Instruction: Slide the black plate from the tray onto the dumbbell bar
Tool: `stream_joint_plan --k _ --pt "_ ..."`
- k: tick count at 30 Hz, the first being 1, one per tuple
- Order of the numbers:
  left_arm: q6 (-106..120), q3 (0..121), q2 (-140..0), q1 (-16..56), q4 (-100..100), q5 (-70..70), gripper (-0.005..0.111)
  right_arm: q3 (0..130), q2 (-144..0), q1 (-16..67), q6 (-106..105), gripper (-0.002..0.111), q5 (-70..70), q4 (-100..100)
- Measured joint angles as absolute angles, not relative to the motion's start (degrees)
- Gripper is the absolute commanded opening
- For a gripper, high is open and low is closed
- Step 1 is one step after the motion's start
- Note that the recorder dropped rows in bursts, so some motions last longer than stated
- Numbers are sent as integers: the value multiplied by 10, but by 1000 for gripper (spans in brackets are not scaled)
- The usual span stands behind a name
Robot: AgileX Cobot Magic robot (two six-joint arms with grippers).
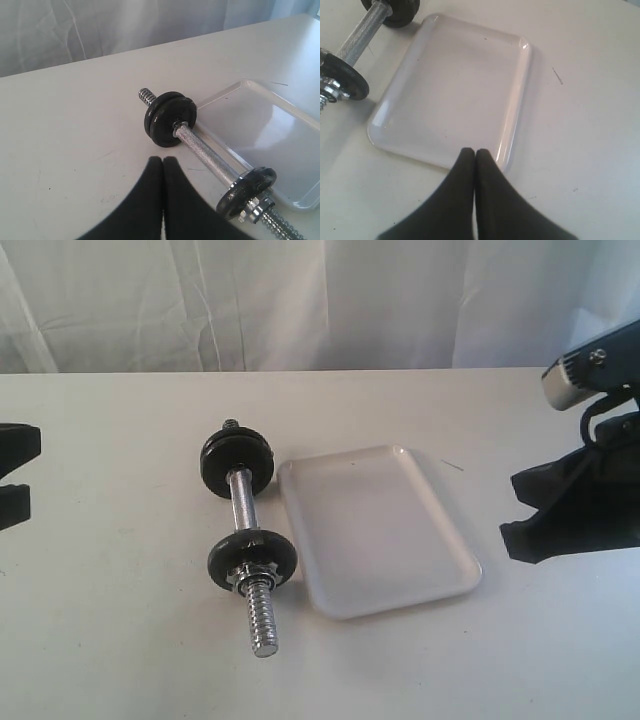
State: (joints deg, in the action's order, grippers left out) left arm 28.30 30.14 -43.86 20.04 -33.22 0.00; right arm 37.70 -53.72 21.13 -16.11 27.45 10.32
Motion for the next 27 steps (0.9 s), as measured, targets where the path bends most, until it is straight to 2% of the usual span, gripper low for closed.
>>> stream_joint_plan --k 8,15,21,27 --pt "288 284 -426 200 -329 -24 0 377 -537 211 -161 0 273 103" --pt "260 180 -319 191 -318 -56 0 377 -537 211 -162 0 272 116" --pt "154 69 -242 144 -298 -64 0 377 -537 211 -162 0 272 118" --pt "106 20 -183 82 -266 -64 0 377 -537 211 -162 0 272 118"
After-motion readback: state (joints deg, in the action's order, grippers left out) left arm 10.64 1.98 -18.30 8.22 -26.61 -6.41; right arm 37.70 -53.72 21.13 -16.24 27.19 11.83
